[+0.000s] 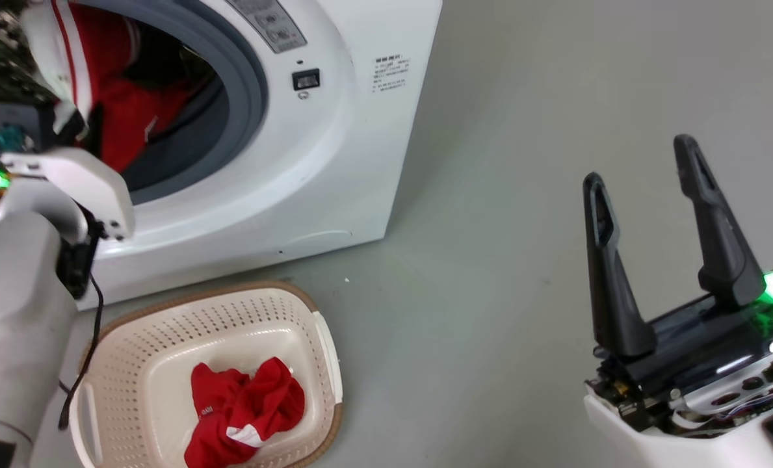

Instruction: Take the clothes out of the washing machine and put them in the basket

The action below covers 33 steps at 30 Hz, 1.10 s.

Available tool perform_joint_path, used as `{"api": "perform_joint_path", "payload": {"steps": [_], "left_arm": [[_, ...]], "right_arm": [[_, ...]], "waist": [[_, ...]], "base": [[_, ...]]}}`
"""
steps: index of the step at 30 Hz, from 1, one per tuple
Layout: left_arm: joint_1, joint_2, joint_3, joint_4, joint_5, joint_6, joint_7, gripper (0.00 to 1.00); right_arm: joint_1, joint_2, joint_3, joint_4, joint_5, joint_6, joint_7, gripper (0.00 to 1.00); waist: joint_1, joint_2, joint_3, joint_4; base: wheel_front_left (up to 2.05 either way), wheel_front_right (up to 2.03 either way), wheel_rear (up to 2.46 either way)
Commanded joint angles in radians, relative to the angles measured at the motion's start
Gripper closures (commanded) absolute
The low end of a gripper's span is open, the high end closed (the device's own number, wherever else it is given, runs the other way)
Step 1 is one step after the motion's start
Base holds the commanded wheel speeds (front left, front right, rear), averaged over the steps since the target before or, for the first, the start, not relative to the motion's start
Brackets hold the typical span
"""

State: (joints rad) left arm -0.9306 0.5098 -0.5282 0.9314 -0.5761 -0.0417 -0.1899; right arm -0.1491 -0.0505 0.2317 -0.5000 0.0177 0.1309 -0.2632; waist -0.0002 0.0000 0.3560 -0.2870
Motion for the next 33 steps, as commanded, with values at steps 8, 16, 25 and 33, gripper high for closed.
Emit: {"api": "perform_joint_path", "payload": {"steps": [8, 16, 25, 33], "left_arm": [[0.174, -0.031, 0.008, -0.114, -0.023, 0.061, -0.048, 1.0], [0.352, -0.035, 0.02, -0.262, -0.048, 0.118, -0.063, 1.0], [0.571, -0.034, 0.004, -0.445, -0.065, 0.19, -0.059, 1.0], [0.694, -0.03, -0.032, -0.568, -0.075, 0.225, -0.015, 1.0]], "right_arm": [[0.062, 0.001, 0.004, 0.021, -0.028, 0.0, -0.002, 0.0], [0.112, 0.001, 0.005, 0.043, -0.046, 0.0, -0.002, 0.0], [0.16, 0.001, -0.002, 0.067, -0.062, 0.0, -0.002, 0.0], [0.178, 0.001, -0.005, 0.078, -0.068, 0.0, -0.002, 0.0]], "waist": [[0.0002, 0.0, -0.106, 0.038], [0.0002, 0.0, -0.174, 0.054], [0.0002, 0.0, -0.233, 0.073], [0.0002, 0.0, -0.259, 0.092]], "base": [[0.0, 0.0, 0.0], [0.0, 0.0, 0.0], [0.0, 0.0, 0.0], [0.0, 0.0, 0.0]]}}
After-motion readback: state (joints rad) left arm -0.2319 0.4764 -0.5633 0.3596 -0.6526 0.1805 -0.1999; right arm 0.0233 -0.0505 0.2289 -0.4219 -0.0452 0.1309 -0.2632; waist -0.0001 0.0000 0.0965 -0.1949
